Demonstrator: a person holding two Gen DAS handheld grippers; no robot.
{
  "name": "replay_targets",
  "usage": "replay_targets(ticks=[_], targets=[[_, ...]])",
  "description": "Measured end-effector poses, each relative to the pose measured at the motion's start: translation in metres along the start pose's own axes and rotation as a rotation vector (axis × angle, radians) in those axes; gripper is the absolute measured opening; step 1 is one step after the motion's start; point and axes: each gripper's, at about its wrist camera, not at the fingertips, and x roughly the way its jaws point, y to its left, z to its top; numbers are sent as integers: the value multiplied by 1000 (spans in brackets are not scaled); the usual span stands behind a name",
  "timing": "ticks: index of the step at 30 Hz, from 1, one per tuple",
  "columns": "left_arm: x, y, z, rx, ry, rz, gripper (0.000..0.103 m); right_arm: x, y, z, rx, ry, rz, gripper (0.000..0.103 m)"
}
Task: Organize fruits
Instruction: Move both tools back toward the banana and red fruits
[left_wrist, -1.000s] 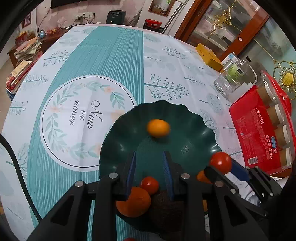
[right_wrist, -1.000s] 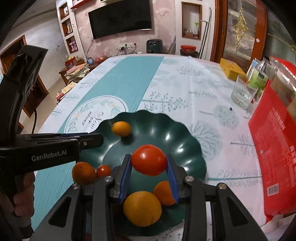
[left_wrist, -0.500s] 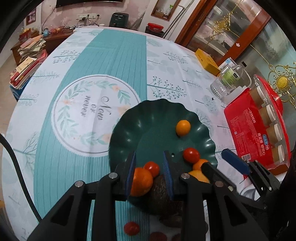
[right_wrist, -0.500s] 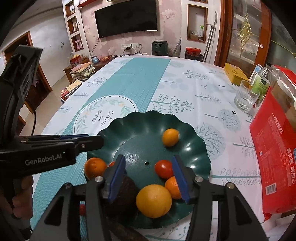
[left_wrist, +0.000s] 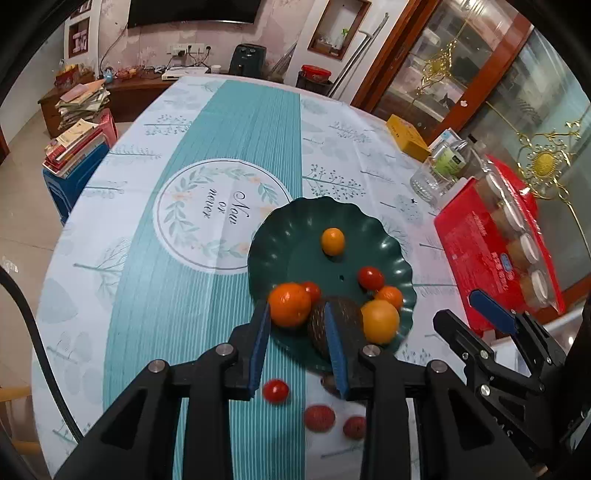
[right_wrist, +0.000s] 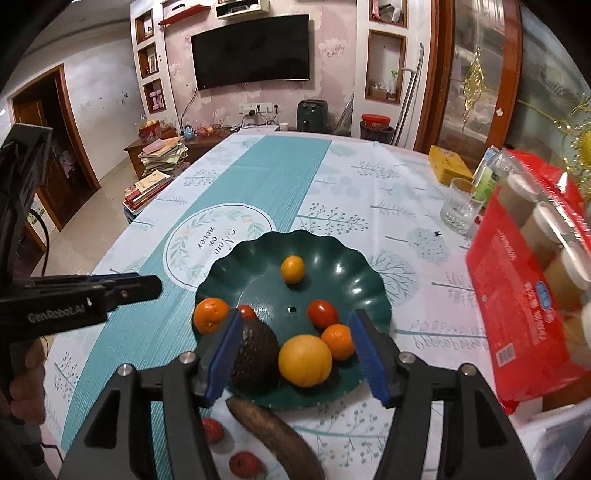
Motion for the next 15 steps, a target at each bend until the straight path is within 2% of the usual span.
replay_targets(ticks=[6,15], targets=[[-27,1,-25,8,-3,14,31,-25,1,-21,6,-11,-33,65],[-36,3,-63,10,39,12,32,-36,2,-66,-15,29,-59,66]])
